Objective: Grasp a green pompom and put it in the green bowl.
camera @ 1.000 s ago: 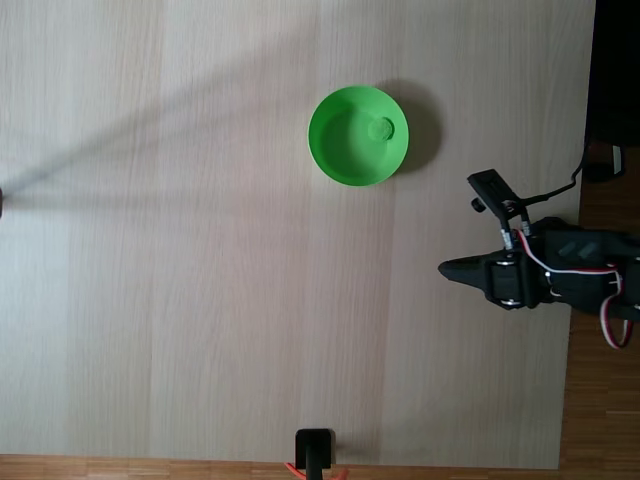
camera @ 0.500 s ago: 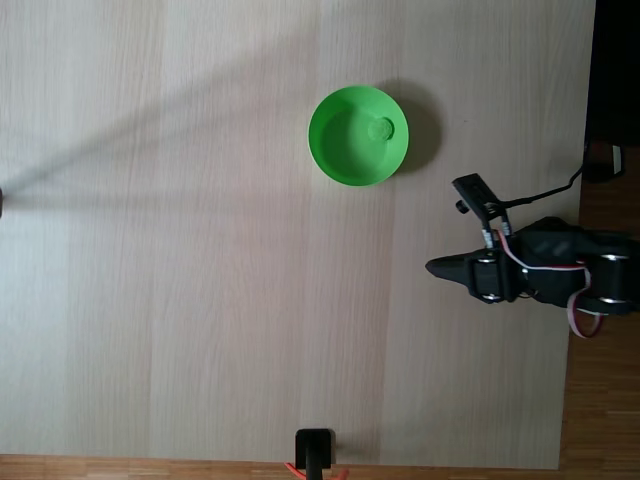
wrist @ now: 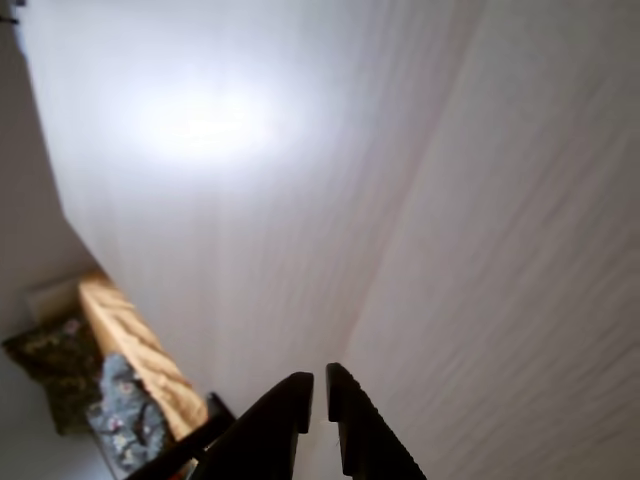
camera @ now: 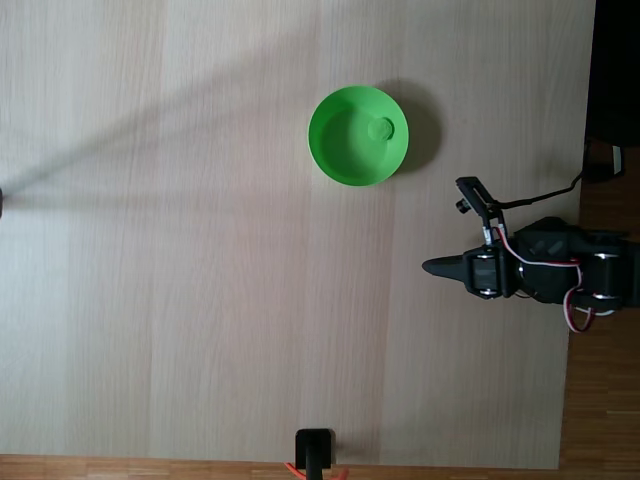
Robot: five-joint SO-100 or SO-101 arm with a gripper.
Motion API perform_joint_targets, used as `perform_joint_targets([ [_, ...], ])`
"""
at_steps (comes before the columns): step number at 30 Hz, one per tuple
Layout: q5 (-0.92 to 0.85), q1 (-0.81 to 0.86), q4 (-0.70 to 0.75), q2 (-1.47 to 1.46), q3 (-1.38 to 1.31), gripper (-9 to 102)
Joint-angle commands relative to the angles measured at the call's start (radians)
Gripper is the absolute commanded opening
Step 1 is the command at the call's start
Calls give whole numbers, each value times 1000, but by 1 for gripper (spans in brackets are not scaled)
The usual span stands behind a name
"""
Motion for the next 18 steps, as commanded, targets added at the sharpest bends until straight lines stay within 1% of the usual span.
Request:
perform_joint_targets([
  [1, -20, 6, -6, 32, 17, 0],
  [6, -34, 6, 6, 84, 48, 0],
  [18, -28, 6, 8, 89, 52, 0],
])
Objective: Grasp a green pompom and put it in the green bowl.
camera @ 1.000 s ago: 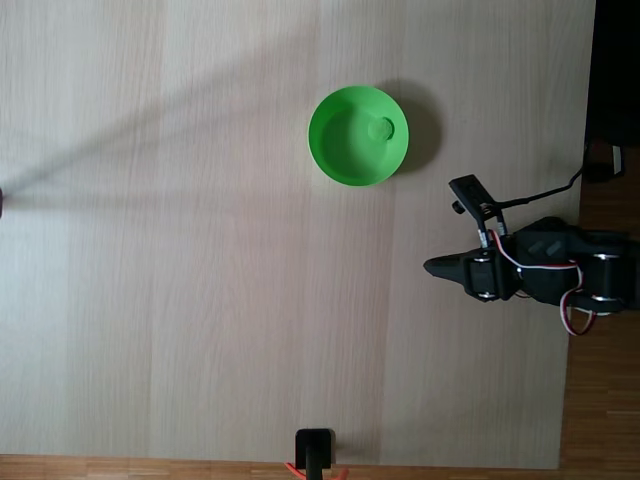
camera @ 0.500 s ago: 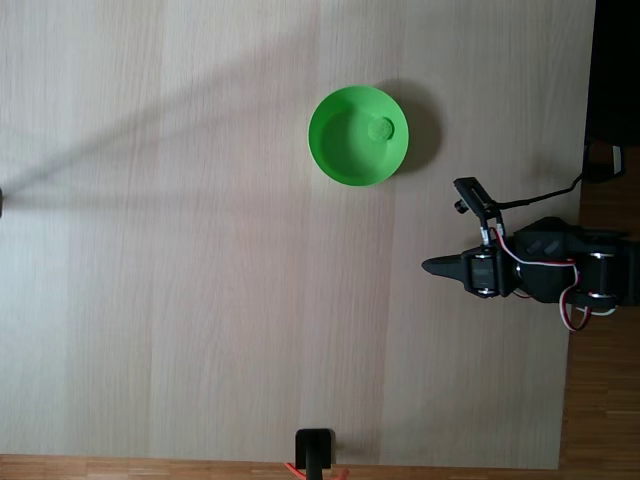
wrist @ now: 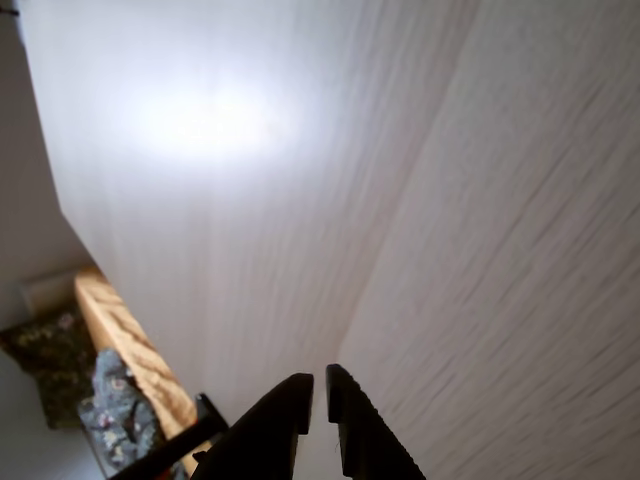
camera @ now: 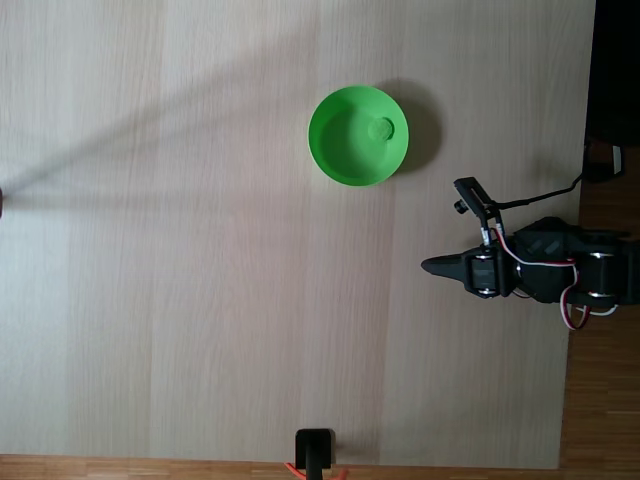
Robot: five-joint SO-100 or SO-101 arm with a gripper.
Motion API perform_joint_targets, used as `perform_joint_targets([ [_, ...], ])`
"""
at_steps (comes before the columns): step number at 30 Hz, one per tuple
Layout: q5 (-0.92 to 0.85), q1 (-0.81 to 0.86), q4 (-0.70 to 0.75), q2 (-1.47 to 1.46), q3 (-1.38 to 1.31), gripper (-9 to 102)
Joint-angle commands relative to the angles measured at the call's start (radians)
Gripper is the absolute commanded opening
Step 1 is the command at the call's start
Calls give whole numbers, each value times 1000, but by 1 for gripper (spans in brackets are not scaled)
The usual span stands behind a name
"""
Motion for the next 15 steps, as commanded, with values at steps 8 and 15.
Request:
perform_joint_targets([
  [8, -2, 5, 2, 11, 40, 0],
  [15, -3, 5, 2, 11, 51, 0],
])
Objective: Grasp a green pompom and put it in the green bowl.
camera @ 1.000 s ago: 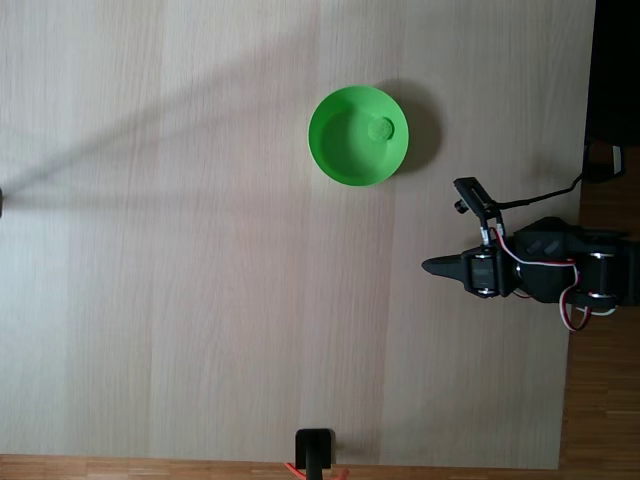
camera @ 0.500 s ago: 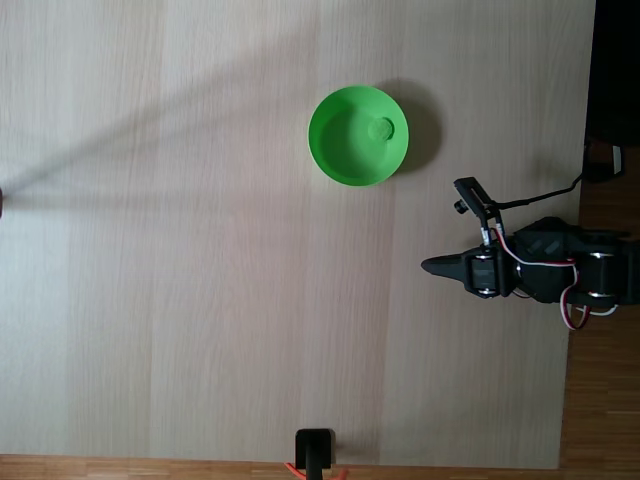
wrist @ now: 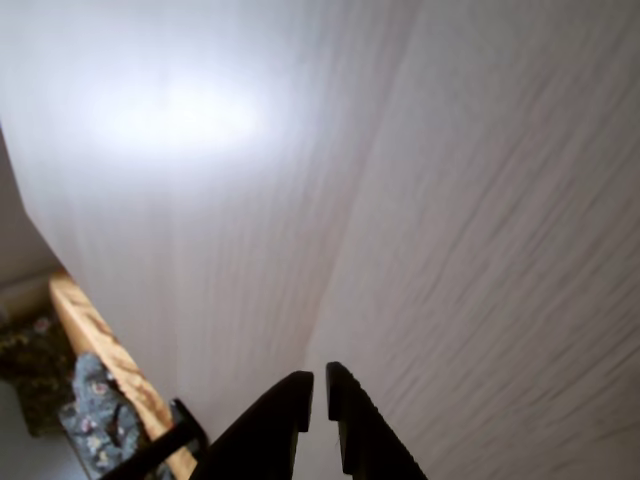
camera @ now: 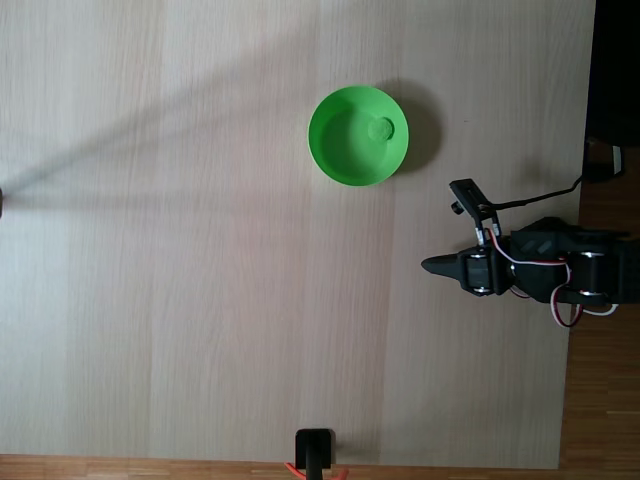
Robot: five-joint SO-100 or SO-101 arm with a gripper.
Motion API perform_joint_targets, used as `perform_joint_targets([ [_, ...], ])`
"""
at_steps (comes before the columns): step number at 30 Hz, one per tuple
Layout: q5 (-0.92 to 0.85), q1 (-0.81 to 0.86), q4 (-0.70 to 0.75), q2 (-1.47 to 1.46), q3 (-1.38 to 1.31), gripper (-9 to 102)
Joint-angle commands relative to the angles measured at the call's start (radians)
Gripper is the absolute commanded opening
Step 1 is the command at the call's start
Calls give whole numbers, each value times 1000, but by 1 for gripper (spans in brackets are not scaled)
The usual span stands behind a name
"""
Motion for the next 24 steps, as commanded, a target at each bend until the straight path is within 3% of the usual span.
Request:
perform_joint_targets([
  [1, -3, 5, 2, 8, -5, 0],
  [24, -2, 3, 3, 95, 28, 0],
])
